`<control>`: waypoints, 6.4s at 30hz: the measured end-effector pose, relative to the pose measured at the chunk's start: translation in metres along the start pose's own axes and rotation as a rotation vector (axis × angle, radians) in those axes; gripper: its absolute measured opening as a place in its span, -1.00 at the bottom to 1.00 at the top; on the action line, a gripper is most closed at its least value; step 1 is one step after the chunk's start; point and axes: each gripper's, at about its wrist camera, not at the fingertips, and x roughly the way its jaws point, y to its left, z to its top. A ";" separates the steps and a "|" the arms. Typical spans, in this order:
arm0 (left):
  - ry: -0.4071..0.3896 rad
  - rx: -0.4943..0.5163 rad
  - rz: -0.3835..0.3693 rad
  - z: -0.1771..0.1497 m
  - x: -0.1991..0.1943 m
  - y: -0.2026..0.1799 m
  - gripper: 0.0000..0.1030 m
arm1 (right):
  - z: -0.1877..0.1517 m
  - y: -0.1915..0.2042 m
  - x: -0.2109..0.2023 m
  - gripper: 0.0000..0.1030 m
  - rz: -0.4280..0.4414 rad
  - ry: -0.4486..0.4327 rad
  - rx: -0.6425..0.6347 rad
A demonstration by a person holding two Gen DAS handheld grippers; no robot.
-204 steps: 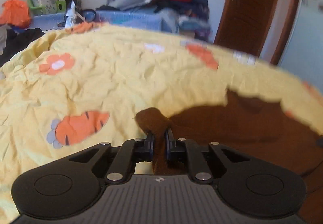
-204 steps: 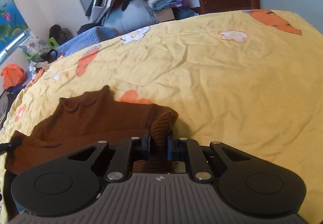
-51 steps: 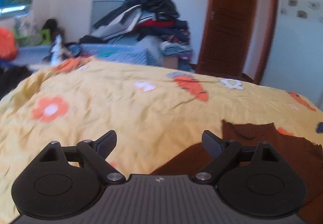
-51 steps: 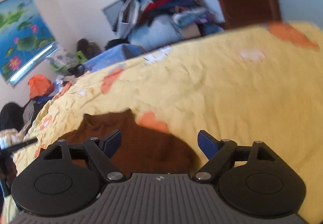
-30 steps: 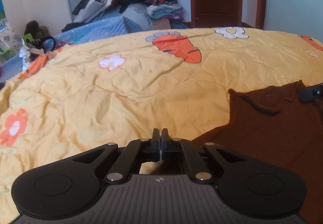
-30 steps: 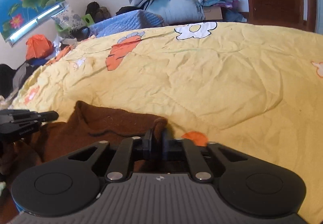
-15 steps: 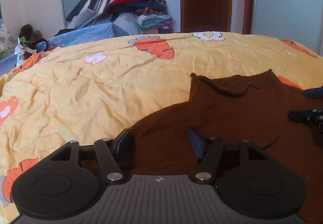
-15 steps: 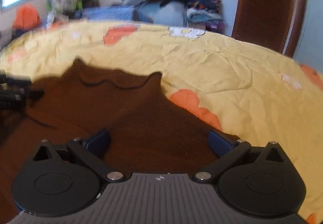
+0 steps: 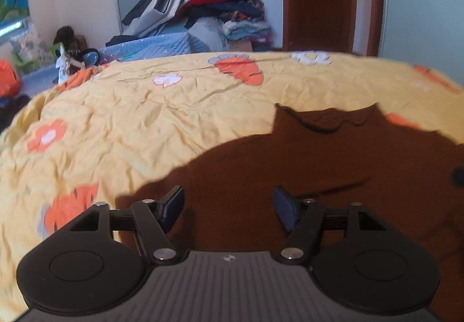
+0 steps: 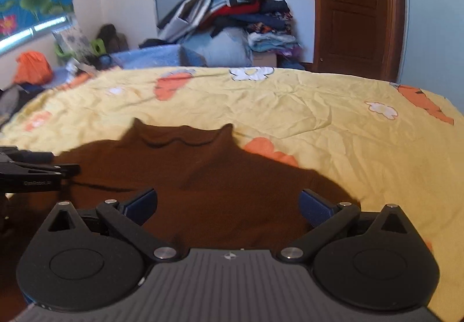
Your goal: Fold small clothes
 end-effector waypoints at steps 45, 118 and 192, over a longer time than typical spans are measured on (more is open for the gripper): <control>0.075 -0.041 0.021 -0.162 -0.158 -0.022 0.96 | -0.147 0.074 -0.139 1.00 -0.004 0.133 -0.152; 0.232 -0.511 -0.629 -0.197 -0.242 0.102 -0.87 | -0.210 -0.064 -0.242 -0.72 0.552 0.231 0.642; -0.040 -0.555 -0.179 -0.091 -0.182 0.169 0.74 | -0.086 -0.139 -0.159 0.58 0.427 -0.030 0.598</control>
